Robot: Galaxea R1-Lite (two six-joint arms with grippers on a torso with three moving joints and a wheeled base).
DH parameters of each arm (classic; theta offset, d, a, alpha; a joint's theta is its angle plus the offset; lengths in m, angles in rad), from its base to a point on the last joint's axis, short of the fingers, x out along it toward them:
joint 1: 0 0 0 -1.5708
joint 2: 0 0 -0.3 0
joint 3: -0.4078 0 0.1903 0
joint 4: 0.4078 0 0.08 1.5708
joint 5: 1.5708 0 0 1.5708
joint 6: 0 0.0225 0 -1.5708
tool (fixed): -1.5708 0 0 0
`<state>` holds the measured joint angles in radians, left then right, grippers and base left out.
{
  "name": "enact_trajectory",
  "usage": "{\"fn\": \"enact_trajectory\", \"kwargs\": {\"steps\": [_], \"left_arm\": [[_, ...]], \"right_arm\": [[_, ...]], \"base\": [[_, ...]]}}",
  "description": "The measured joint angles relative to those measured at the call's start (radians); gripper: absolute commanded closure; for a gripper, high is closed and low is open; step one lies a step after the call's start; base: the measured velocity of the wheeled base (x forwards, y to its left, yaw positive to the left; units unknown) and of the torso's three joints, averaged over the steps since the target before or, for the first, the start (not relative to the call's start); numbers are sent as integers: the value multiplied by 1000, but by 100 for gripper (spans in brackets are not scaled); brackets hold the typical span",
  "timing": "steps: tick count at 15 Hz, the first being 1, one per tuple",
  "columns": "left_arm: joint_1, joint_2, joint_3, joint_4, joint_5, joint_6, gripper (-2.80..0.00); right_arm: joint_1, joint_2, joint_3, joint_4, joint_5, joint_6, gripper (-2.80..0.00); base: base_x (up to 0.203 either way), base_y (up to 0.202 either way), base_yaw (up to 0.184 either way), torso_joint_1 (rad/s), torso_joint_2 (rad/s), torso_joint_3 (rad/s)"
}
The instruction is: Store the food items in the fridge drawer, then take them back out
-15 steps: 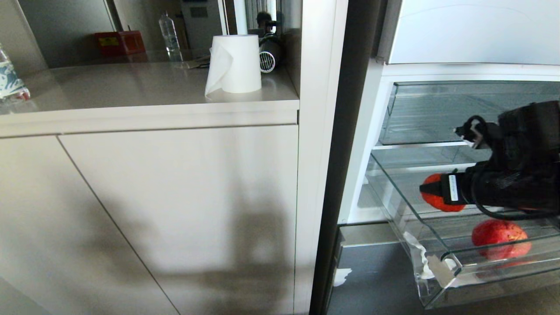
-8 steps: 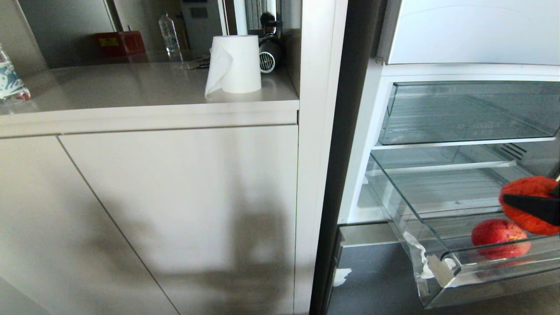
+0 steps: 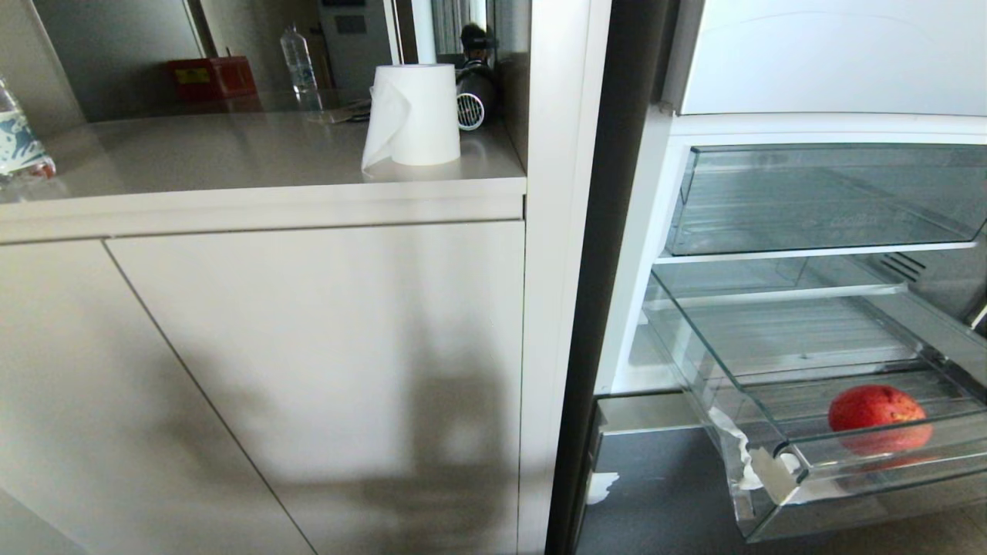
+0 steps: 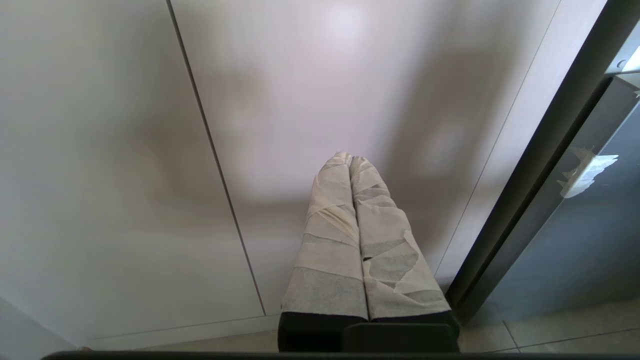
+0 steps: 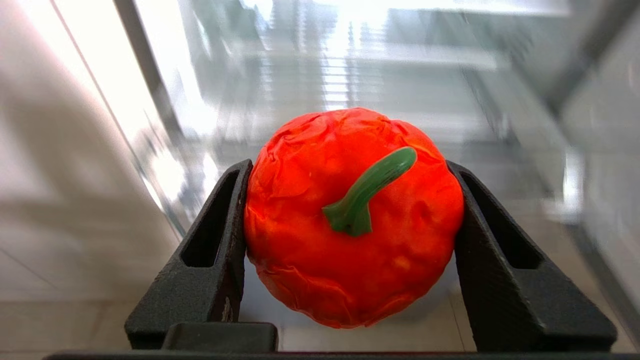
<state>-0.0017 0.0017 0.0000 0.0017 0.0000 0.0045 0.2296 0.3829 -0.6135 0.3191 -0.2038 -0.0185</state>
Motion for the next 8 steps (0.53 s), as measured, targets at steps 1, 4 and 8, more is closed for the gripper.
{"fn": "enact_trajectory", "kwargs": {"steps": [1,4,8], "left_arm": [[0,0,0,0,0,0,0],[0,0,0,0,0,0,0],[0,0,0,0,0,0,0]], "right_arm": [[-4,-37,60,-7,-13,7,0],[-12,-92,235,-175,-31,24,0],[-15,-111,471,-501,60,-38,0]], "base": [[0,0,0,0,0,0],[0,0,0,0,0,0],[0,0,0,0,0,0]]}}
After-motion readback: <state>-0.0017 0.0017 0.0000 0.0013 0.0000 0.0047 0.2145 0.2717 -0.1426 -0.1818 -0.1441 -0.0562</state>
